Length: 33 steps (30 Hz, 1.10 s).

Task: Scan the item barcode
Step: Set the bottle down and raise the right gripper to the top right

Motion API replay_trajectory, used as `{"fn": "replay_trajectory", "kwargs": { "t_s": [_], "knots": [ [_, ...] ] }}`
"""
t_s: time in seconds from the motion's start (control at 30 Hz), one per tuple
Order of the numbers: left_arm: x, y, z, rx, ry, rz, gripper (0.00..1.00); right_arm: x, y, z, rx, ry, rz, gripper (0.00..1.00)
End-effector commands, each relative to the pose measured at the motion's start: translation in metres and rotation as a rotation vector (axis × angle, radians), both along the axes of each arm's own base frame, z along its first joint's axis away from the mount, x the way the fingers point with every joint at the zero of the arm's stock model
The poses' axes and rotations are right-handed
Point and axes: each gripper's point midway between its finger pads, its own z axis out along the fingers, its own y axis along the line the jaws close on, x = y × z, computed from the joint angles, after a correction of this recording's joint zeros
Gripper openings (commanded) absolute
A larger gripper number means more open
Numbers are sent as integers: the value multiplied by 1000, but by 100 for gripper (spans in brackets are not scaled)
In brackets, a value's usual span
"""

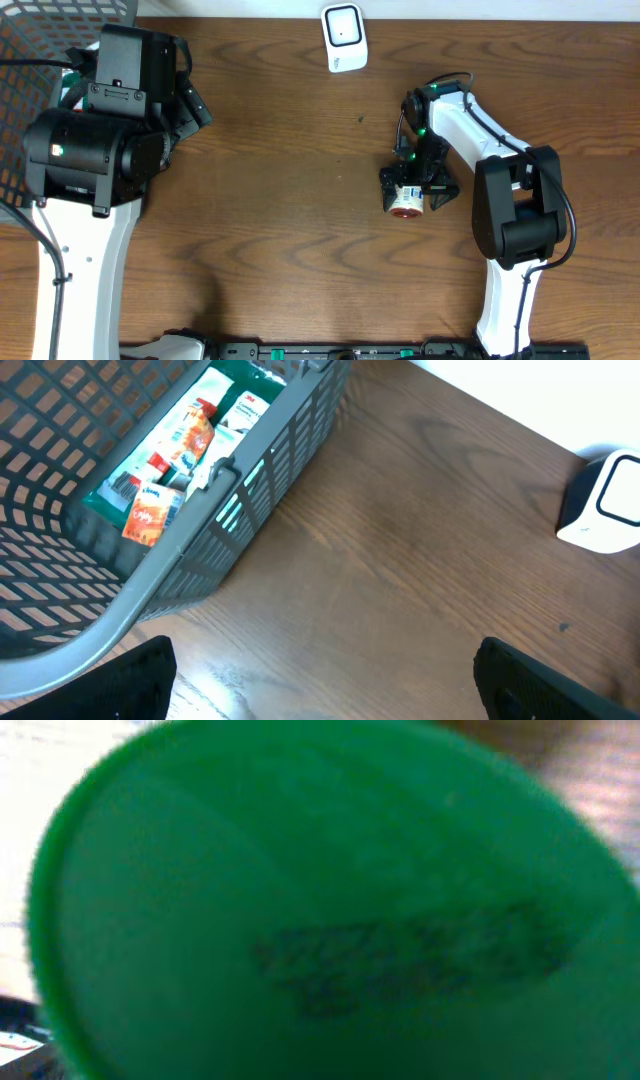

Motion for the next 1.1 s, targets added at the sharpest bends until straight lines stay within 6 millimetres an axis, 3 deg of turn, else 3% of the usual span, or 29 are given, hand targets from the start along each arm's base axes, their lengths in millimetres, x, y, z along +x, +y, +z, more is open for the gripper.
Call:
{"fn": "replay_trajectory", "kwargs": {
  "t_s": [0.0, 0.27, 0.4, 0.53, 0.63, 0.73, 0.87, 1.07],
  "knots": [
    [-2, 5, 7, 5, -21, 21, 95, 6, -4, -2, -11, -15, 5, 99],
    [-2, 5, 7, 5, -21, 21, 95, 54, -9, 25, 22, -161, -43, 99],
    [-2, 5, 7, 5, -21, 21, 95, 79, -13, 49, 37, -242, -66, 99],
    [-2, 5, 7, 5, -21, 21, 95, 109, -23, 88, 53, -353, -102, 99],
    [-2, 5, 7, 5, -21, 21, 95, 127, -45, 102, 19, -428, -136, 99],
    [-2, 5, 7, 5, -21, 21, 95, 138, -85, 103, -78, -470, -177, 99],
    [-2, 5, 7, 5, -21, 21, 95, 139, -138, 102, -199, -476, -237, 99],
    [-2, 5, 7, 5, -21, 21, 95, 135, -177, 102, -234, -469, -316, 99]
  ]
}}
